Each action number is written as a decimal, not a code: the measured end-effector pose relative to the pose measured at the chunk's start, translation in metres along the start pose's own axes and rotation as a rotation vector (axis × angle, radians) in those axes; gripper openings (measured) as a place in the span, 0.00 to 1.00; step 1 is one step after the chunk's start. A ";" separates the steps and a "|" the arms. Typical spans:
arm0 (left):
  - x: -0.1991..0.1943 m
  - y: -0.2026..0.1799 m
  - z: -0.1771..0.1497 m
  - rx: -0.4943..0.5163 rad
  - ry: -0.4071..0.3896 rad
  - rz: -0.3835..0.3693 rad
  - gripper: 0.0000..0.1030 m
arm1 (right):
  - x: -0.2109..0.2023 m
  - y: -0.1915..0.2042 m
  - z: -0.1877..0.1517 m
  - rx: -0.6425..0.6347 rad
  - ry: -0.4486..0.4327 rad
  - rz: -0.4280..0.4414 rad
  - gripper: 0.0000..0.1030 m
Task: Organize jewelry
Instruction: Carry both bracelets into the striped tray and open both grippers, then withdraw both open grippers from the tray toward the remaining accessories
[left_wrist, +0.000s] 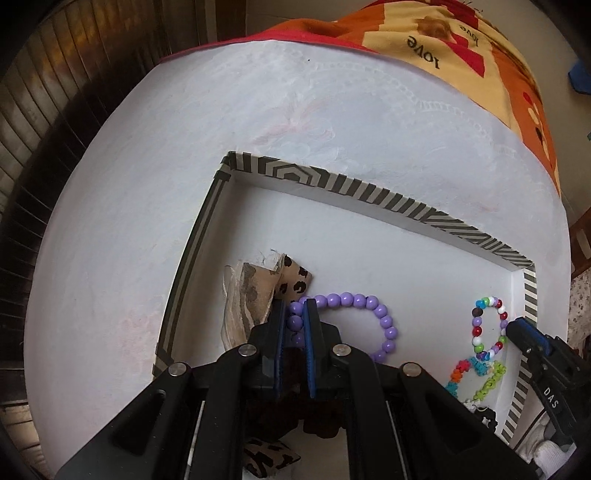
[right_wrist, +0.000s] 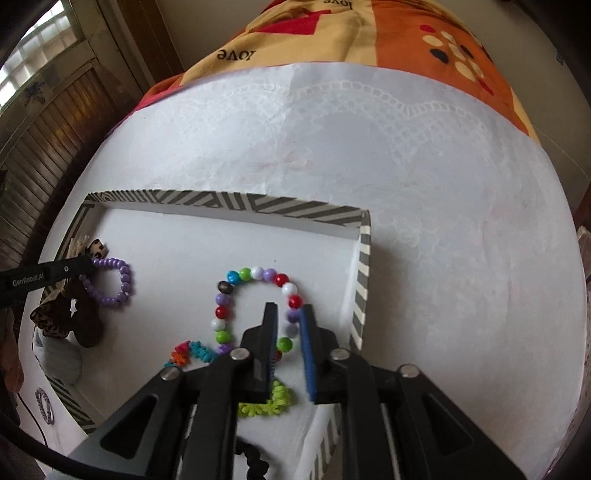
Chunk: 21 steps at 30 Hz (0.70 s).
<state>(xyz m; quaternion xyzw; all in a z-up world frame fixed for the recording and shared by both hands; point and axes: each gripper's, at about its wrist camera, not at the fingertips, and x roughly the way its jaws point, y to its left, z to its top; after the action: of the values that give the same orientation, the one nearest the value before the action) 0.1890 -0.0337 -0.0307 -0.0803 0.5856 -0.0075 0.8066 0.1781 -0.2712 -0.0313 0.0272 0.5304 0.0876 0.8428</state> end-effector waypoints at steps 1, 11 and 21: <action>-0.001 0.000 -0.001 0.002 -0.004 -0.002 0.02 | 0.000 0.000 -0.001 0.002 0.000 0.009 0.22; -0.031 -0.011 -0.026 0.032 -0.054 -0.004 0.26 | -0.036 0.010 -0.024 0.010 -0.041 0.075 0.42; -0.072 -0.017 -0.056 0.091 -0.107 -0.004 0.27 | -0.084 0.019 -0.055 0.030 -0.093 0.072 0.51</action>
<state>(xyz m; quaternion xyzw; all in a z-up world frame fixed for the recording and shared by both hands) 0.1146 -0.0499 0.0231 -0.0452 0.5405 -0.0315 0.8395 0.0907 -0.2696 0.0217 0.0630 0.4908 0.1087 0.8622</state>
